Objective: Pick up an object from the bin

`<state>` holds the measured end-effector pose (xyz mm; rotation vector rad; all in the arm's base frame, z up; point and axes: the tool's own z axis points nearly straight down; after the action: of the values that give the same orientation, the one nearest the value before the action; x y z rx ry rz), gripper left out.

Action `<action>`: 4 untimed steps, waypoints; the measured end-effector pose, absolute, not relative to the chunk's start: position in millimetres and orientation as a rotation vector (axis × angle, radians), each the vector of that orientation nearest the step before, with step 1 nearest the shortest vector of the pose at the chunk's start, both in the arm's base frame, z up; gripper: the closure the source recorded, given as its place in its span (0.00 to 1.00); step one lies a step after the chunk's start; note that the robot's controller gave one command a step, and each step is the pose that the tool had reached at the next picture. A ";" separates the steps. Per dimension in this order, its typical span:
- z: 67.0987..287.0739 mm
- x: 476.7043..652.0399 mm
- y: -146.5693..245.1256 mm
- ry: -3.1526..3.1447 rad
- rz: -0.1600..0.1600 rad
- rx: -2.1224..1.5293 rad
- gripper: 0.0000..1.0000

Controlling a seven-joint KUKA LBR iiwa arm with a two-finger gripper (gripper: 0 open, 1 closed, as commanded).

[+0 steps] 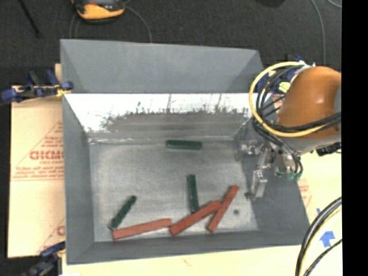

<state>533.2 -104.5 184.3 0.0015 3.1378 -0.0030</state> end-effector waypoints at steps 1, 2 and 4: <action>158.1 536.2 -102.8 3.123 -0.006 -0.215 0.00; 81.5 530.9 -102.2 3.063 -0.006 -0.661 0.00; 71.6 523.5 -126.9 2.996 -0.006 -0.922 1.00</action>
Offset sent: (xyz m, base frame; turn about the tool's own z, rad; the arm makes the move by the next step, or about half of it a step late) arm -0.0059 0.0039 -0.1143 -0.4338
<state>523.5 -126.9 71.6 -0.9215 2.9959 -0.0060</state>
